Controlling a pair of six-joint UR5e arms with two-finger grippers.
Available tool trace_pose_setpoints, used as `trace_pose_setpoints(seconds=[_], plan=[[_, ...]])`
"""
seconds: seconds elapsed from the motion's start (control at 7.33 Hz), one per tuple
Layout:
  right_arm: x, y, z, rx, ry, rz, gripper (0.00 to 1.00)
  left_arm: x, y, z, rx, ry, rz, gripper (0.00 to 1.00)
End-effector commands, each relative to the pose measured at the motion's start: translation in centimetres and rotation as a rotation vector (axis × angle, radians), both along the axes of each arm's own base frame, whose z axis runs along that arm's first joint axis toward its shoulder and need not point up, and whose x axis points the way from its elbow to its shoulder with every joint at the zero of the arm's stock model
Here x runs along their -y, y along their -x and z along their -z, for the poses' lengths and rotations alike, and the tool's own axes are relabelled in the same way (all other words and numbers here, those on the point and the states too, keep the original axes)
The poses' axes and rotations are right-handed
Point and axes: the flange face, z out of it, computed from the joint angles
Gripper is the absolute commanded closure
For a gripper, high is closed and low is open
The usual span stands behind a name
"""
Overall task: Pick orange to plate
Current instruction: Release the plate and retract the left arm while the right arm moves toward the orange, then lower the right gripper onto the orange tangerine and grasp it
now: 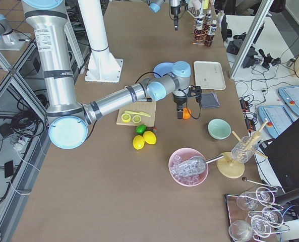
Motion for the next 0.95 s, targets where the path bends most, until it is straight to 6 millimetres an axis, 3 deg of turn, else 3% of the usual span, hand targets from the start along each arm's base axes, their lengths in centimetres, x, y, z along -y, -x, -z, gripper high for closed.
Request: trace_pose_setpoints(seconds=[0.0, 0.14, 0.27, 0.41, 0.55, 0.68, 0.82], plan=[[2.1, 3.9, 1.0, -0.004, 0.013, 0.015, 0.00, 0.0, 15.0, -5.9, 0.040, -0.055, -0.055, 0.02], [2.8, 5.1, 1.3, -0.004, 0.013, 0.027, 0.00, -0.3, 20.0, -7.1, 0.040, -0.028, -0.078, 0.02], [4.0, 7.1, 1.7, -0.006, 0.021, 0.041, 0.00, -0.8, 22.5, -8.4, 0.078, -0.049, -0.106, 0.02], [4.7, 9.9, 2.2, -0.016, 0.041, 0.039, 0.00, -3.3, 24.1, -11.8, 0.090, -0.026, -0.109, 0.02], [5.5, 11.5, 1.8, -0.046, 0.039, 0.041, 0.00, -4.2, 24.3, -13.4, 0.088, 0.004, -0.107, 0.02], [6.5, 13.0, 1.4, -0.040, 0.029, 0.049, 0.00, -4.3, 24.4, -13.3, 0.087, -0.002, -0.106, 0.02], [7.2, 14.0, -0.9, -0.026, 0.006, 0.055, 0.00, -4.8, 24.4, -13.8, 0.087, 0.006, -0.107, 0.02]])
